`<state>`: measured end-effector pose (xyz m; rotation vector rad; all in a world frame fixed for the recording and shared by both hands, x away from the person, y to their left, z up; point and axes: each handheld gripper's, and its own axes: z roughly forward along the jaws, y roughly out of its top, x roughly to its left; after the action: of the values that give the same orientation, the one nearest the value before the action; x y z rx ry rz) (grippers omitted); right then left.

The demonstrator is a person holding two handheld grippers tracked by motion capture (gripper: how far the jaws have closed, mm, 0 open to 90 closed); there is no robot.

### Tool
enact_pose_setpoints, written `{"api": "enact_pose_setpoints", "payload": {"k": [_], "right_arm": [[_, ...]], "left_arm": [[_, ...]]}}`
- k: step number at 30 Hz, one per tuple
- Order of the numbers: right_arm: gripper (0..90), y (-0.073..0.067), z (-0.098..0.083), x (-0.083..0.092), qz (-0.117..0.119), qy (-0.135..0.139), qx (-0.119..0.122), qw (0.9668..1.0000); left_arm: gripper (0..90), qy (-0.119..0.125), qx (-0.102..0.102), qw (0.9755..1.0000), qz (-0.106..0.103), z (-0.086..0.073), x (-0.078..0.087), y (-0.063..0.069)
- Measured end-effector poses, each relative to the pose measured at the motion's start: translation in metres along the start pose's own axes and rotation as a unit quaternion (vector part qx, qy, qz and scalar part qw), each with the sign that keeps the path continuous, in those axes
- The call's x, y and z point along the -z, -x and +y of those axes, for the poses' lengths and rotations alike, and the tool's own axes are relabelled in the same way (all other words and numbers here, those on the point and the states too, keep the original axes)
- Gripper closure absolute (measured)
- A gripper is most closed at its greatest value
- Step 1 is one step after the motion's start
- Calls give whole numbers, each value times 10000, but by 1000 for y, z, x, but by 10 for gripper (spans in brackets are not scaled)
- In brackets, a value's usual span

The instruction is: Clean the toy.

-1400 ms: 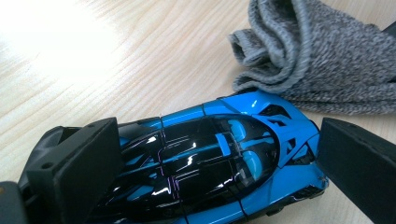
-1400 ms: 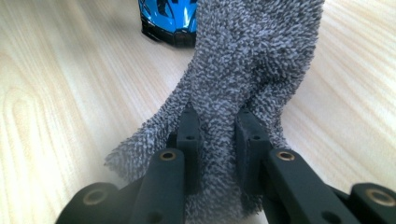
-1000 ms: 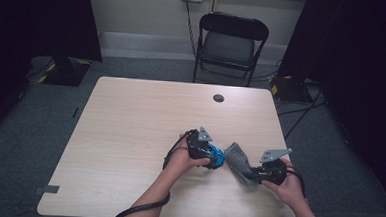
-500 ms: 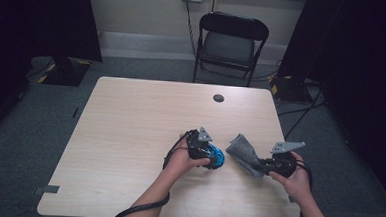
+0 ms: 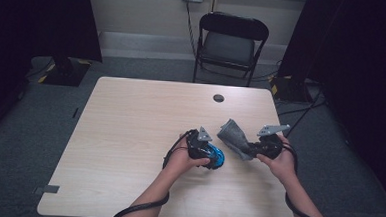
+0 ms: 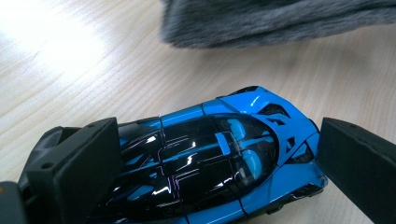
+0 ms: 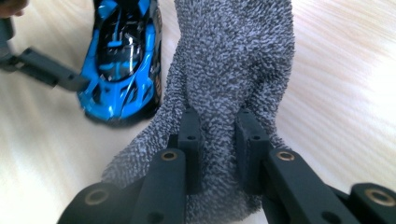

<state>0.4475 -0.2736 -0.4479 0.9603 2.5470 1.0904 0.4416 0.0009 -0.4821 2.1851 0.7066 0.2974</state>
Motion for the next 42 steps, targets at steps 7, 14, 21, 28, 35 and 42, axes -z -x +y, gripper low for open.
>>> {"api": "enact_pose_setpoints", "payload": {"k": [7, 14, 21, 28, 35, 42], "right_arm": [[755, 4, 17, -27, -10, -82, 19, 10000], [754, 2, 32, -53, 48, -156, 65, 9998], [754, -8, 47, -77, 132, -220, 233, 9994], [750, -17, 50, -95, 196, -433, 551, 9974], [754, -17, 48, -96, 251, -385, 703, 9965], [754, -15, 44, -91, 328, -394, 751, 9959]], "left_arm": [[0, 1, 14, 10000, -39, 0, 0, -1], [0, 19, 6, 10000, -64, 0, 0, -1], [0, 59, 47, 9999, -98, -1, 1, -3], [0, 56, 35, 9999, -90, -1, 1, -3], [0, 47, 47, 9999, -78, -1, 1, -3], [0, 58, 44, 10000, -50, -1, 1, -2]]}}
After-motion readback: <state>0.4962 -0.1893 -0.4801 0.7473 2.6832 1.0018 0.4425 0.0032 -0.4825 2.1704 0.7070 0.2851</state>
